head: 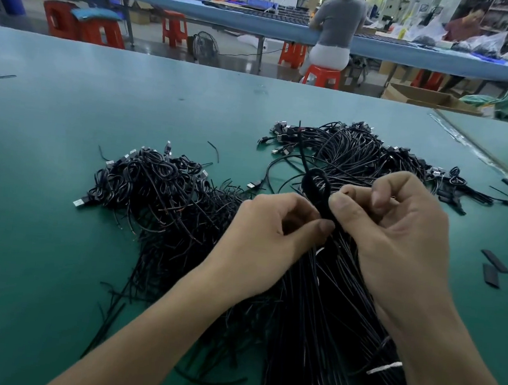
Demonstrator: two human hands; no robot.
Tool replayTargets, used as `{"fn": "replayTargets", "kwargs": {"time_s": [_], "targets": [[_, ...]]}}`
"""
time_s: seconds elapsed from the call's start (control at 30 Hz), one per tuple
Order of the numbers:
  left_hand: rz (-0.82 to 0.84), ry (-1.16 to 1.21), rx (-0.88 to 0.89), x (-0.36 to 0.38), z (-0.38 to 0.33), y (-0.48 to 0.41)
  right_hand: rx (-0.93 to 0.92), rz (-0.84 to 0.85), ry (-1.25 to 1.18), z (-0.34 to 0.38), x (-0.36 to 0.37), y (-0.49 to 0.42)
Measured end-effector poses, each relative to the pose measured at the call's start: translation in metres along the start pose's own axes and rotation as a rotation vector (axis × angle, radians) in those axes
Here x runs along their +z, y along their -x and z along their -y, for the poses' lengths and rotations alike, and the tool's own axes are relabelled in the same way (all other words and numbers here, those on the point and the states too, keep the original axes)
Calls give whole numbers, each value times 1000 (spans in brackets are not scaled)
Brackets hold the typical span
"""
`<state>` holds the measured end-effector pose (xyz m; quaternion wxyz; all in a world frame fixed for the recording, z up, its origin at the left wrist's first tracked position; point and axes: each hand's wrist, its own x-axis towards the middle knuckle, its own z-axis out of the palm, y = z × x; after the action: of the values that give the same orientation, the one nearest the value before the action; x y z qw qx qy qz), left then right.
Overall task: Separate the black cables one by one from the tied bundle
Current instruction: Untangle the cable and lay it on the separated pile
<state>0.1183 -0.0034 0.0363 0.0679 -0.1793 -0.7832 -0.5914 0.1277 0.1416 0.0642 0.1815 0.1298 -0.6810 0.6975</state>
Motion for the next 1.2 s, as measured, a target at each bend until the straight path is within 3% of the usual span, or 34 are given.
{"fn": "replayTargets", "kwargs": {"time_s": [0.1,0.4,0.6,0.77,0.93,1.2], "targets": [[-82,3,39,0,6,-1,-13,63,31,1,5,2],[-66,565,-133,-14,-1,-10,60,112,156,-8,8,3],[-91,471,23,-13,-7,-6,77,-6,291,-13,3,3],[-76,235,144,-1,-6,0,52,-113,226,-11,1,2],[-19,18,79,5,4,2,1,-90,27,-4,1,0],[30,98,-60,2,-2,0,-35,34,36,-1,3,2]]}}
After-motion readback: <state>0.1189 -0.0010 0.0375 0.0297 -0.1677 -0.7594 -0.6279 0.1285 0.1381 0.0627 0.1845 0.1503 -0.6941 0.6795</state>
